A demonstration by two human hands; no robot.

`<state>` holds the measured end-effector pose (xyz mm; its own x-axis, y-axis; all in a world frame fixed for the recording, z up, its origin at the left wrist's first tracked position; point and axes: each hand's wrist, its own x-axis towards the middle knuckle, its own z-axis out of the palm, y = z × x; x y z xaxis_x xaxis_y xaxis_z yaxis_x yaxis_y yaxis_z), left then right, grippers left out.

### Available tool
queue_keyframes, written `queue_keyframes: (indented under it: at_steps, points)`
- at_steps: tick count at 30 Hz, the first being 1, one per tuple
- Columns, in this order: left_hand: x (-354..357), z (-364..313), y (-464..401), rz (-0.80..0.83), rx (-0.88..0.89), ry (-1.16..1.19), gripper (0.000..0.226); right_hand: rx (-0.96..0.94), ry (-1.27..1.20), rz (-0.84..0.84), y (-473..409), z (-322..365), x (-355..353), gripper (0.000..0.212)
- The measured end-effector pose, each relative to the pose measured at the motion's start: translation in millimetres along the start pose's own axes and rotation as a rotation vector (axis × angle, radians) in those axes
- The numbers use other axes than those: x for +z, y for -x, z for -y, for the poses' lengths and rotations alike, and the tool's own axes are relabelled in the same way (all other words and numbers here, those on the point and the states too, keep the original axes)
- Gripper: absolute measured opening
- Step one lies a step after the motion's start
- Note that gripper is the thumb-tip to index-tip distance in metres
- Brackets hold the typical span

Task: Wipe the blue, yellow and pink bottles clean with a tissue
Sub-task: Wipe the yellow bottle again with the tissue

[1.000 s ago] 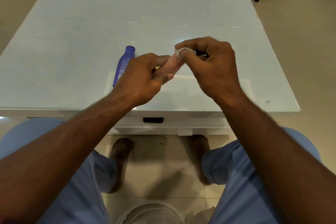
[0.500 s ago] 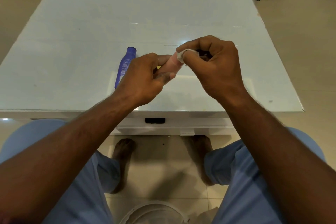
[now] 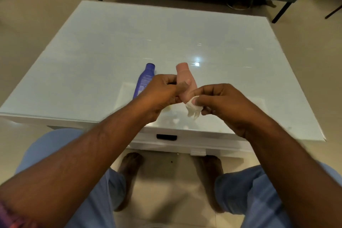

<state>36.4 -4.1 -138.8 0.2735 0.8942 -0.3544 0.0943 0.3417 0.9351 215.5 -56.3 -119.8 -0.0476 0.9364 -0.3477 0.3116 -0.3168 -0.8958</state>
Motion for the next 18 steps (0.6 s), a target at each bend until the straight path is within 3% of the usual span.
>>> queue_keyframes:
  at_steps: [4,9,13,18]
  points:
    - [-11.2,-7.1,-4.3,-0.071,0.036,-0.134,0.023,0.109,-0.064,-0.199,-15.0,-3.0,-1.6,0.014]
    - [-39.4,-12.7,-9.2,-0.341,0.183,-0.954,0.035,0.213,0.077,-0.239,-22.3,-11.4,-8.0,0.012]
    - [-41.0,0.5,-12.5,-0.276,0.113,-1.076,0.043,0.244,0.134,-0.204,-22.6,-12.6,-0.2,0.007]
    - [-30.1,8.5,-13.1,-0.26,0.176,-1.337,0.053,0.227,0.125,-0.197,-20.6,-9.4,4.7,0.015]
